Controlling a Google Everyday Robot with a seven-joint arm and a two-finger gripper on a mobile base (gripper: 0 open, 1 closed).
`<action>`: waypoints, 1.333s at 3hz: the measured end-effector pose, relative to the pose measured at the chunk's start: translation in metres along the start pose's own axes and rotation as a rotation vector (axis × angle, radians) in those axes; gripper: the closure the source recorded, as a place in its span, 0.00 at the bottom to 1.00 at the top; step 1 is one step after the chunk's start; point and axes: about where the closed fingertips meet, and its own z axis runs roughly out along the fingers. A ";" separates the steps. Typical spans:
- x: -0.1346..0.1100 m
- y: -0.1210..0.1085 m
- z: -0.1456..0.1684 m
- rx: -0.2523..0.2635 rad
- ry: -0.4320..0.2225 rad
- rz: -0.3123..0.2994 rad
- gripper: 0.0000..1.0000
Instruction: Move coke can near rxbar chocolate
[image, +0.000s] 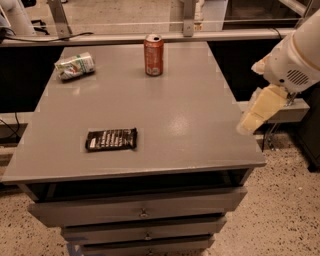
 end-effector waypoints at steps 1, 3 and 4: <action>-0.012 -0.050 0.041 0.022 -0.133 0.113 0.00; -0.082 -0.120 0.109 0.053 -0.439 0.317 0.00; -0.086 -0.131 0.109 0.088 -0.464 0.327 0.00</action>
Offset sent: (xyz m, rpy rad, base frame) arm 0.1964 0.0341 -0.0435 0.5456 -0.1595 -0.2738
